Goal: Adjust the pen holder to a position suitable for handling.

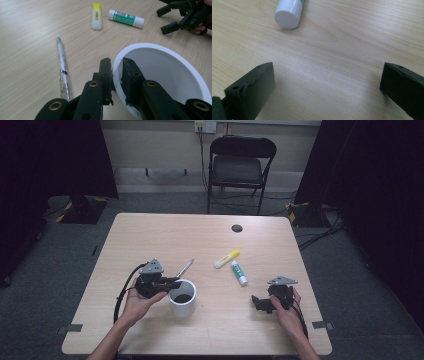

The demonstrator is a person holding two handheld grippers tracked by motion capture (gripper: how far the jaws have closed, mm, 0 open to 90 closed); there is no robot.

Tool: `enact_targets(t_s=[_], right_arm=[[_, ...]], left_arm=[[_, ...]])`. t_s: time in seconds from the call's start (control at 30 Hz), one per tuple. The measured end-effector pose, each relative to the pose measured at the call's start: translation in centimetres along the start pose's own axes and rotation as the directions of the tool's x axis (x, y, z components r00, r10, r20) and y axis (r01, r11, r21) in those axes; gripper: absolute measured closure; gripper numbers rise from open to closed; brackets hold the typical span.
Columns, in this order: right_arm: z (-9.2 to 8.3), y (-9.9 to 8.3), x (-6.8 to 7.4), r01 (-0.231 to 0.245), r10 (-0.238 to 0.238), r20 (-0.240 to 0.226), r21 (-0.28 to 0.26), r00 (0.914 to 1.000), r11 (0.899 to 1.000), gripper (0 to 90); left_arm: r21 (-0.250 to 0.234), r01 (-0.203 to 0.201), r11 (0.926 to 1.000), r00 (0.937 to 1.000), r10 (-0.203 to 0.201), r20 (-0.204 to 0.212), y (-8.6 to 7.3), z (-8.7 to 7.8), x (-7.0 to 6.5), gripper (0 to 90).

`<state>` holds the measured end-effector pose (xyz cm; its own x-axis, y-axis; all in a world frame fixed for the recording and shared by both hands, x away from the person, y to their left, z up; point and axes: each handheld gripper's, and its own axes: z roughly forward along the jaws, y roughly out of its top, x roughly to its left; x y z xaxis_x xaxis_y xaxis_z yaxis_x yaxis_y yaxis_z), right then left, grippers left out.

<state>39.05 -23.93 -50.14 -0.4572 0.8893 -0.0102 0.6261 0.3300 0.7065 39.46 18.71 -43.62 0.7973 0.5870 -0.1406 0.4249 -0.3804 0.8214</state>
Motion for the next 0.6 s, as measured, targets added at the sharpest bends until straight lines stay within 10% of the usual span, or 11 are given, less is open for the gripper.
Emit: enact_targets(t_s=[0.6], right_arm=[[0.0, 0.0, 0.0, 0.001, -0.001, -0.001, 0.000, 1.0000, 1.000, 0.0]], left_arm=[[-0.009, 0.010, 0.9999, 0.9995, -0.010, 0.029, 1.5, 2.6, -0.8, 78.0]])
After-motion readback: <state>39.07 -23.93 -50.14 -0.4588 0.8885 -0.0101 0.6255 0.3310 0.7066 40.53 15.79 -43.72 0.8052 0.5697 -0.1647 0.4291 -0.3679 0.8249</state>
